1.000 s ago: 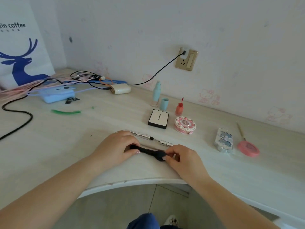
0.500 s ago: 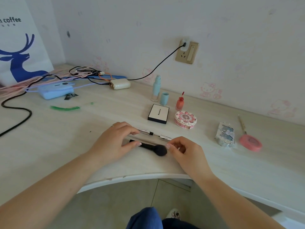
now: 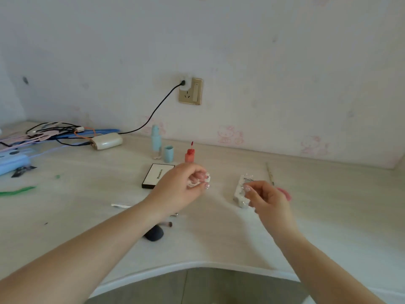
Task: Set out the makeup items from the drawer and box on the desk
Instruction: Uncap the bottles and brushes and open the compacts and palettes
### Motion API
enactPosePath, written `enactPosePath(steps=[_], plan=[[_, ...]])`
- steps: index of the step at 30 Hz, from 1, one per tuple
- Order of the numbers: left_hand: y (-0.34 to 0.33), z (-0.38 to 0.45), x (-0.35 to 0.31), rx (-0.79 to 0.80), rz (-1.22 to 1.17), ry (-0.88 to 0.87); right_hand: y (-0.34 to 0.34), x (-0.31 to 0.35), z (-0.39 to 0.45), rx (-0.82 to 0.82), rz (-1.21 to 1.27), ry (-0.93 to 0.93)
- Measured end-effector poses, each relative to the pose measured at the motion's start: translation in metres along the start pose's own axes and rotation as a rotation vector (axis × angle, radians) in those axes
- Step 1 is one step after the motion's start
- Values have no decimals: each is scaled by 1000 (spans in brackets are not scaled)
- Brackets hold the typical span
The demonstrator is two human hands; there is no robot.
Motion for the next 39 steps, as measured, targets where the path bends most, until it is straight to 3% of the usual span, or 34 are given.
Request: enactPosePath(steps=[5,8,14,17,20,26,31,39], plan=[[-75,70,-23,169,60,40,81,-23,42,-106,-87,-57],[-114,108,-31,265,152,68,107,-35,70,-73,-320,-27],[-183,163,-37,395,396,148,106,-53,135,247,-916,83],[-212,178,-36,439,525,182,92,-77,159,408,-1090,104],[-224,189,-37,432,636,182,85,-85,169,448,-1135,141],[-224,199,-34,370,690,53,104,-85,181,326,-1198,312],[-227,194,-41,313,670,-88,115,-89,174,249,-1153,292],[-194,169,-62,183,588,-249,147,-65,140,166,-876,147]])
Point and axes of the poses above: each hand's wrist, its own z-axis towards the middle knuckle, its own y-axis out of the back of the hand, x = y × z, the point moved 5 cm from there along z, towards the middle knuckle, and after that the axes turned 3 degrees about z, right-handed, at the moved point
